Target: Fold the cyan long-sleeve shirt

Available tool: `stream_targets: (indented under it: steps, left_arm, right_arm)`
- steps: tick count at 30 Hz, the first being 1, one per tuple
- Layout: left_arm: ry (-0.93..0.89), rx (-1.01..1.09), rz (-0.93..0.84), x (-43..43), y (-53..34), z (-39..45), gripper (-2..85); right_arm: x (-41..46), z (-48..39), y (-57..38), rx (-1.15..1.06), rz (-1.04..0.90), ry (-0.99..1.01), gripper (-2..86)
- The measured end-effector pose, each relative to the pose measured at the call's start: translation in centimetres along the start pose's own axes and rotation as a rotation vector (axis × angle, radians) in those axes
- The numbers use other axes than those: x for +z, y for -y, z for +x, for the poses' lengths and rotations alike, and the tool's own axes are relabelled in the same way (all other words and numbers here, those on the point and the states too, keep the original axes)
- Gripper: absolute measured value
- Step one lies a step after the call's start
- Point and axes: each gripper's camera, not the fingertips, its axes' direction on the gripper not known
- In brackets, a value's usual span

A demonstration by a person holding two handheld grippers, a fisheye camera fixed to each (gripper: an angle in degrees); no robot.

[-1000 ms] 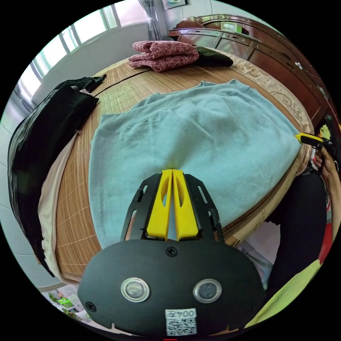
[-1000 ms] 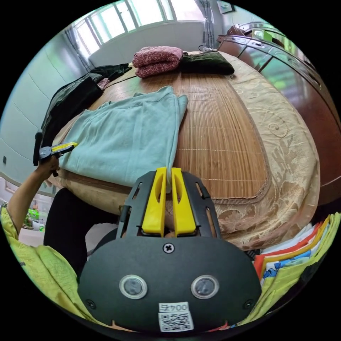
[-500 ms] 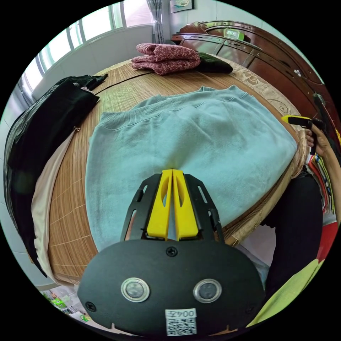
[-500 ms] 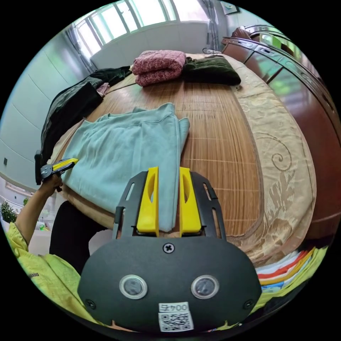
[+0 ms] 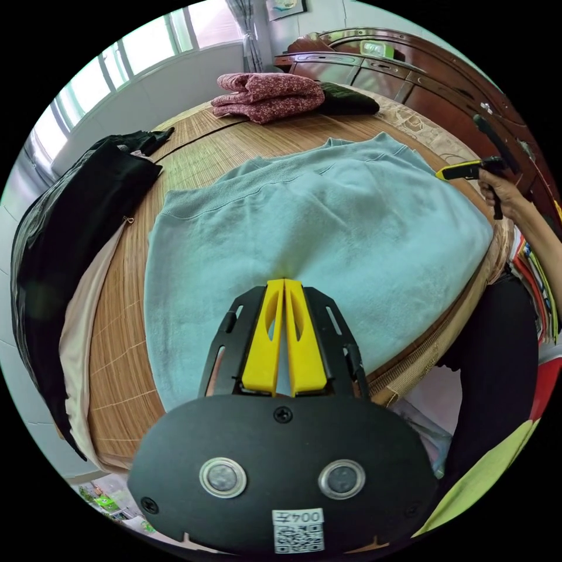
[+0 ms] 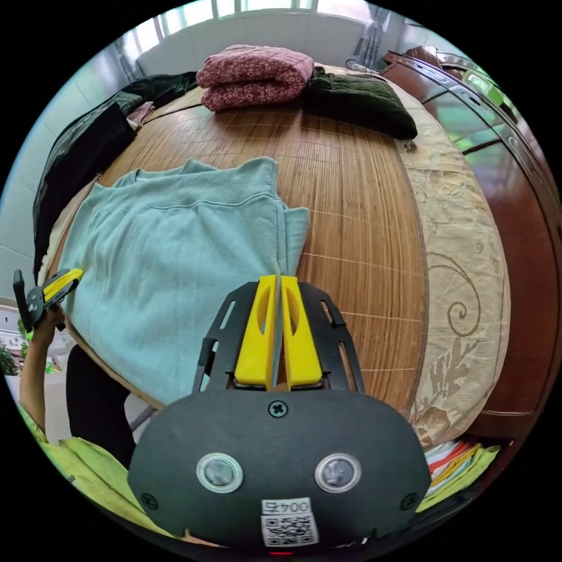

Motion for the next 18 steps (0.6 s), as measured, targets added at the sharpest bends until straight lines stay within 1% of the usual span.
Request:
stream_targets:
  steps: [4,6,8,10,12,15,18]
  left_arm:
    - [-0.024,-0.024,0.013,0.2,-0.1,-0.9,0.1]
    - [-0.02,-0.02,0.013,0.2,0.0,-1.0,0.1]
    - [-0.012,-0.017,0.014,0.2,0.0,-1.3,0.1]
    - [-0.007,-0.015,0.016,0.3,0.0,-1.5,0.1]
    - [-0.004,-0.012,0.016,0.3,0.1,-1.7,0.1]
    - [-0.007,-0.01,0.013,0.3,0.2,-2.3,0.2]
    - [-0.014,-0.014,0.015,0.3,0.3,-3.0,0.2]
  right_arm:
    - [0.3,2.2,0.1,0.122,0.038,0.157,4.1]
    - [-0.4,2.5,0.0,0.147,0.102,0.181,5.1]
    - [-1.0,1.7,0.3,0.13,0.161,0.158,5.7]
    - [-1.0,-0.2,1.5,0.054,0.186,0.092,7.4]
    - [-0.4,-1.5,2.8,0.008,0.17,0.071,8.7]
    - [1.2,-2.4,5.2,-0.002,0.115,0.043,9.3]
    - [2.8,-2.8,7.2,-0.019,0.059,0.024,5.9]
